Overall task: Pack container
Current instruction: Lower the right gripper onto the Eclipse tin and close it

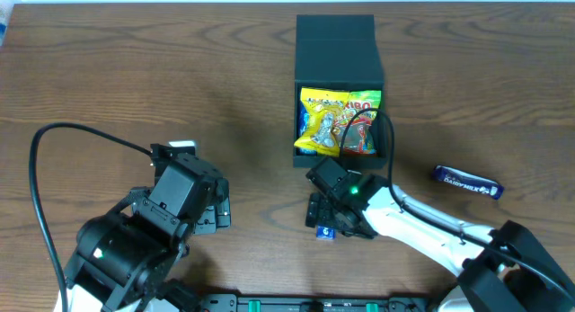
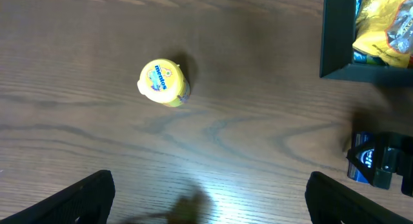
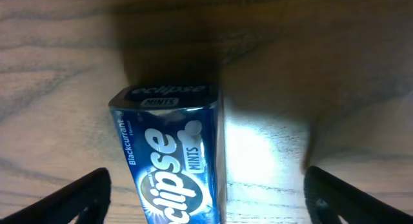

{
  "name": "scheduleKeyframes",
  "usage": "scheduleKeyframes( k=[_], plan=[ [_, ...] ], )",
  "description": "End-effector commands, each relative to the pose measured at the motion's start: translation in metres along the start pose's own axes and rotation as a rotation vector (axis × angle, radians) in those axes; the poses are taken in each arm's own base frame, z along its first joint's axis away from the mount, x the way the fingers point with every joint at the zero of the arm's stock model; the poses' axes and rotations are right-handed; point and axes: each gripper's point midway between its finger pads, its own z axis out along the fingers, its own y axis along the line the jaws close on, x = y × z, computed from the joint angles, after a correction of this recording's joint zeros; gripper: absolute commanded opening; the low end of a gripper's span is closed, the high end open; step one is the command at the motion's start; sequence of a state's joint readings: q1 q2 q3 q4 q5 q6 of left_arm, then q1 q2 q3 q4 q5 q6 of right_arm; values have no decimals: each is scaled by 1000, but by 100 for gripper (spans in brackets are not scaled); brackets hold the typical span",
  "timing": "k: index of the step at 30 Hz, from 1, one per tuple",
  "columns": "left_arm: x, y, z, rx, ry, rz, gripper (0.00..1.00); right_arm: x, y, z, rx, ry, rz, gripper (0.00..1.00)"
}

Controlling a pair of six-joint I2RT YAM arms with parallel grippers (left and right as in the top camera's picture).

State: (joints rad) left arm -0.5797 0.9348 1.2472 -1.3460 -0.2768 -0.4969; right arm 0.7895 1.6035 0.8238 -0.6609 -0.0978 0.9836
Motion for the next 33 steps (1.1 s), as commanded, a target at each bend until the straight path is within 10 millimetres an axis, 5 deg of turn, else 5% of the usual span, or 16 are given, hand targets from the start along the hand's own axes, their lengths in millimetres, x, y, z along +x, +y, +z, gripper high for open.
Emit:
scheduleKeyframes(
  k=[1,8,12,27,33],
  plan=[
    [-1,3,0,-17,-8,3,95,1,-1,1,1,10,-1,86],
    [-1,3,0,-17,-8,3,95,1,-2,1,1,10,0,78],
    [-1,3,0,-17,-8,3,95,1,-2,1,1,10,0,61],
    [-1,3,0,-17,-8,3,95,1,-2,1,2,11,0,34],
    [-1,3,0,-17,-8,3,95,1,-2,1,3,10,0,13]
  ],
)
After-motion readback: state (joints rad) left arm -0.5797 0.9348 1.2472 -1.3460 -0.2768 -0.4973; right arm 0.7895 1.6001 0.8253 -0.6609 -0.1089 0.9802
